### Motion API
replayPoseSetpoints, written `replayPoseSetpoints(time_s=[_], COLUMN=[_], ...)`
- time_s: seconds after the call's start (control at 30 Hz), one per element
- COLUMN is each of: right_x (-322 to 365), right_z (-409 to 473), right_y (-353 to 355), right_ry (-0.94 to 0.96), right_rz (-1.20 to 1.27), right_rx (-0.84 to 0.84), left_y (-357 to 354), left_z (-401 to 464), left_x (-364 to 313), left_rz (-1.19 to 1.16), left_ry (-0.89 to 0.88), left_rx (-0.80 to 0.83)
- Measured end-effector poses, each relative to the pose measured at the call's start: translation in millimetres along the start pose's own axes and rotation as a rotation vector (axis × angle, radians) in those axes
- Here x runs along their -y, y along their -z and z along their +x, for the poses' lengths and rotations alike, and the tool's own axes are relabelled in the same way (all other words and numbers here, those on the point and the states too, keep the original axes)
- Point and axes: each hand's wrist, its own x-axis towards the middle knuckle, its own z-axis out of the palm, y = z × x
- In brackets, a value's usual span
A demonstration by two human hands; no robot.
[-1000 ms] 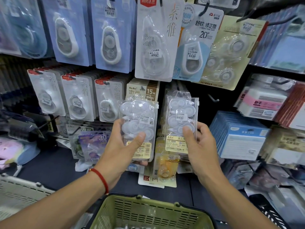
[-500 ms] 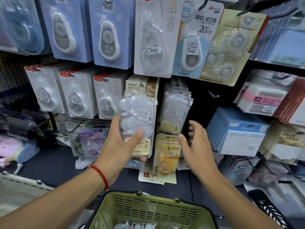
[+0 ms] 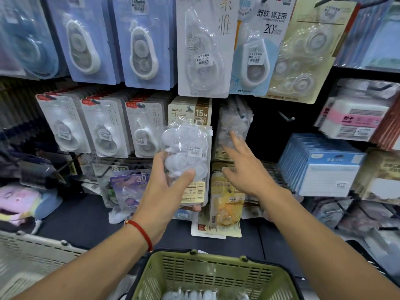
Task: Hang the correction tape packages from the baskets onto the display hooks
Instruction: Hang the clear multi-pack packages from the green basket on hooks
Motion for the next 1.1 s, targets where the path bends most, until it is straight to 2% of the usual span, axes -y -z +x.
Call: replayPoseSetpoints(time_s=[0.07, 0.13, 0.2, 0.27, 0.33, 0.47, 0.57, 0.73, 1.1], right_x=[5, 14, 27, 38, 46, 48, 46, 37, 37], right_z=[-6, -18, -33, -50, -66, -78, -79, -76, -74], right_y=[6, 9, 12, 12, 11, 9, 14, 18, 19], right_ry=[-0.029, -0.115, -0.166, -0.159, -0.11, -0.12, -0.16, -0.292, -0.345], right_rz=[0.13, 0.415, 0.751, 0.96, 0.999, 1.009, 1.073, 1.08, 1.16], right_rx=[-0.181, -0.308, -0.202, -0.069, -0.025, -0.094, -0.158, -0.382, -0.464], left_y=[-1, -4, -6, -7, -8, -7, -7, -3, -3], left_z=[1, 2, 1, 1, -1, -7, -7, -4, -2], left_x=[0, -1, -3, -2, -1, -1, -2, -2, -2], left_rz=[-0.045, -0.07, -0.086, -0.096, -0.087, -0.031, -0.04, -0.04, -0.02], left_ry=[0.034, 0.057, 0.07, 0.08, 0.085, 0.062, 0.077, 0.092, 0.08], left_rx=[0.003, 0.019, 0.037, 0.091, 0.159, 0.201, 0.189, 0.12, 0.121])
